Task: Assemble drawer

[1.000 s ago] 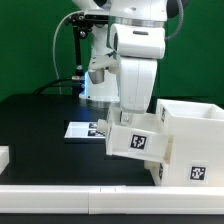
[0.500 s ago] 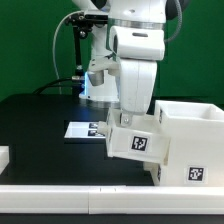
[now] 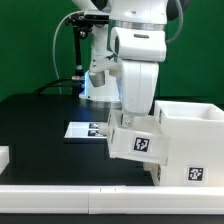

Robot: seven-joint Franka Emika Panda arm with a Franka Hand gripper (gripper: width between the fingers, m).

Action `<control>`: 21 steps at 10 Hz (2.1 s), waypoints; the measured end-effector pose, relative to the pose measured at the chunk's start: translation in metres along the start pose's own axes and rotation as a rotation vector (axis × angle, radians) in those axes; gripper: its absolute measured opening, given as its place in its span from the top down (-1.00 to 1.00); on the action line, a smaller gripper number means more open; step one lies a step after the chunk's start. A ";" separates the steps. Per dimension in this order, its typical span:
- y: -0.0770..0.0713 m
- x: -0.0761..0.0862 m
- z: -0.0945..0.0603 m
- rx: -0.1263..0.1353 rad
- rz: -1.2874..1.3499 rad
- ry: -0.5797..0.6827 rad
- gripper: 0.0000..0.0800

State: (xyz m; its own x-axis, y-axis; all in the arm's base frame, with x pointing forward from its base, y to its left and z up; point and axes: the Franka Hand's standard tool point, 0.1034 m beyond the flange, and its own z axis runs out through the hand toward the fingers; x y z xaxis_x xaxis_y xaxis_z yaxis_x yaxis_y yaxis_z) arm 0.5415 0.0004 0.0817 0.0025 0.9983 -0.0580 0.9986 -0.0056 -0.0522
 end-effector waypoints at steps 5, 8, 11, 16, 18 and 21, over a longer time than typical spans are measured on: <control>0.004 0.002 0.002 -0.002 -0.005 0.003 0.90; 0.007 0.004 0.000 -0.006 0.009 0.002 0.90; 0.007 0.004 -0.001 -0.007 0.009 0.001 0.90; 0.007 0.015 0.000 -0.005 0.070 0.004 0.90; 0.006 0.023 0.000 -0.003 0.128 0.009 0.90; 0.005 0.029 0.000 -0.005 0.108 0.007 0.90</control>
Offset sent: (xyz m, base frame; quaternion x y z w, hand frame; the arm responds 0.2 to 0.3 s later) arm 0.0105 0.0084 -0.0053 -0.0058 0.0149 -0.0108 0.9998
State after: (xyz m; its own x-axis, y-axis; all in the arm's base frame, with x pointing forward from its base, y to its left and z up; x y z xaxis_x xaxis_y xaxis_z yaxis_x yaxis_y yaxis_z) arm 0.5470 0.0297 0.0795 0.1110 0.9922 -0.0559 0.9927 -0.1134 -0.0412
